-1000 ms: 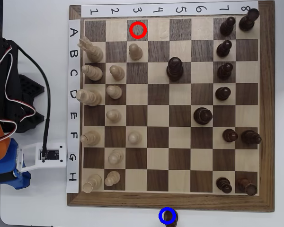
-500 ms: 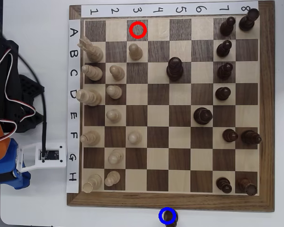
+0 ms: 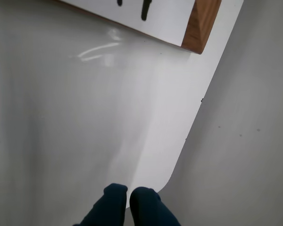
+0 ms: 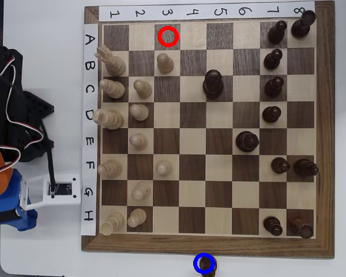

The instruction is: Move the piece to destination

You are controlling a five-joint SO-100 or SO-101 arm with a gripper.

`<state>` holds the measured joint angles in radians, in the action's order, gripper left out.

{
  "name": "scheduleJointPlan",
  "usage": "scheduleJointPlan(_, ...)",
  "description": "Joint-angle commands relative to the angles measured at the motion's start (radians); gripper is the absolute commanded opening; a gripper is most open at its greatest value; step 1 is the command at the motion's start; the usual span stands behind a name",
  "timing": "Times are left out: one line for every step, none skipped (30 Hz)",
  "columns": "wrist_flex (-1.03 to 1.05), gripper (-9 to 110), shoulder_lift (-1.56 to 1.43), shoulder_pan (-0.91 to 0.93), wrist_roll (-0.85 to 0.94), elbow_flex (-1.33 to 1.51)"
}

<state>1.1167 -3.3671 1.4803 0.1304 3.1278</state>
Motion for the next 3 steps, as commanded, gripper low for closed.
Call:
scheduleJointPlan(-0.005,0,-0.058,-0.008,0.023,-0.006)
scheduleJointPlan(-0.005,0,-0.058,-0.008,0.023,-0.006)
scheduleJointPlan(-0.005,0,-0.058,-0.008,0.023,-0.006)
